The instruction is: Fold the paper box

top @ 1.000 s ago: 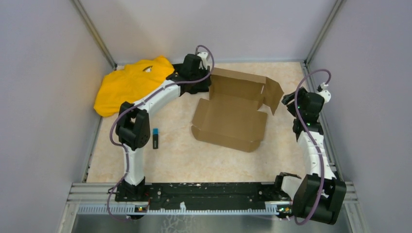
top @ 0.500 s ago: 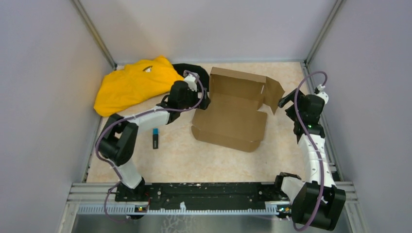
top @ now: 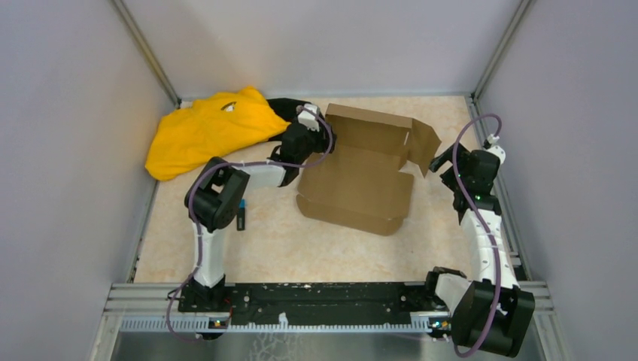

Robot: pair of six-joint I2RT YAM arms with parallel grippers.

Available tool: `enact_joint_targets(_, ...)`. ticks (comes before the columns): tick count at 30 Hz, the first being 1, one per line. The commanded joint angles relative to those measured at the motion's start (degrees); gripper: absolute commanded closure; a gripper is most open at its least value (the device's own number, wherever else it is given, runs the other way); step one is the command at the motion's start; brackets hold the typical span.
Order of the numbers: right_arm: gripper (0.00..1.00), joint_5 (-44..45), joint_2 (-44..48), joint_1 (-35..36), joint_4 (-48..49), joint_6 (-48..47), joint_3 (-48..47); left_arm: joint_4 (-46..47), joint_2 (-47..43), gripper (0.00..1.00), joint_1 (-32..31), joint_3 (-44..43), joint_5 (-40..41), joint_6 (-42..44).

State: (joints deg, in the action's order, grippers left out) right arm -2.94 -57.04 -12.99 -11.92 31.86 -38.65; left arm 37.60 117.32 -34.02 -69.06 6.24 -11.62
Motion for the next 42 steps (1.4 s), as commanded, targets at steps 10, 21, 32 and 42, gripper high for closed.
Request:
enact_joint_targets(10, 0.11, -2.0, 0.4, -0.4, 4.6, -1.2, 1.3, 3.9, 6.4, 0.54, -1.7, -6.6, 6.0, 1.4)
enact_joint_targets(21, 0.12, -1.7, 0.5, -0.4, 4.6, -1.4, 1.9, -3.8, 8.8, 0.92, -2.3, -12.1, 10.6, -0.3)
enact_joint_targets(32, 0.13, 0.5, 6.0, -0.4, -4.2, -0.2, -5.6, -31.9, 0.3, 0.91, 0.1, -20.2, 4.1, 0.4)
enact_joint_targets(42, 0.13, 2.7, 9.1, -0.4, -11.4, -2.5, -11.7, -61.3, -12.1, 0.90, 3.9, -23.4, -4.3, -0.8)
